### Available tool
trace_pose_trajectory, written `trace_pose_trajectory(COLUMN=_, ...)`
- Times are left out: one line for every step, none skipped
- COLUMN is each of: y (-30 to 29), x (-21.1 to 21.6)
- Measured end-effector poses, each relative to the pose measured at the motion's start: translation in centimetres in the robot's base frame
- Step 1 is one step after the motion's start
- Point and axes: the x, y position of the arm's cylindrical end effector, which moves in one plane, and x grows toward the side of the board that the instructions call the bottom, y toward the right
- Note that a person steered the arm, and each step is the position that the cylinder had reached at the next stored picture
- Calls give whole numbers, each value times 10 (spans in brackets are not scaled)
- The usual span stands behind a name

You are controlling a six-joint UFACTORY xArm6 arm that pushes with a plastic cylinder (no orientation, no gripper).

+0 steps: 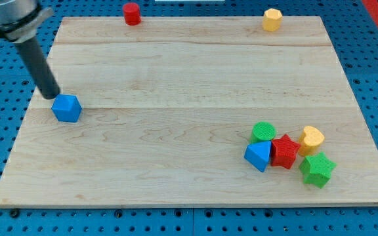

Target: Slide the blue cube towards the group of blocks

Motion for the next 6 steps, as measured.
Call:
trace_pose_trajectory(y=-2, x=15)
trace_pose_trajectory(y=58, x=31)
trace_pose_trajectory(y=126, x=51)
trace_pose_trajectory(y=110, x=78)
trace_pose_trajectory(y=133, x=88)
trace_pose_trajectory(y=203, x=88)
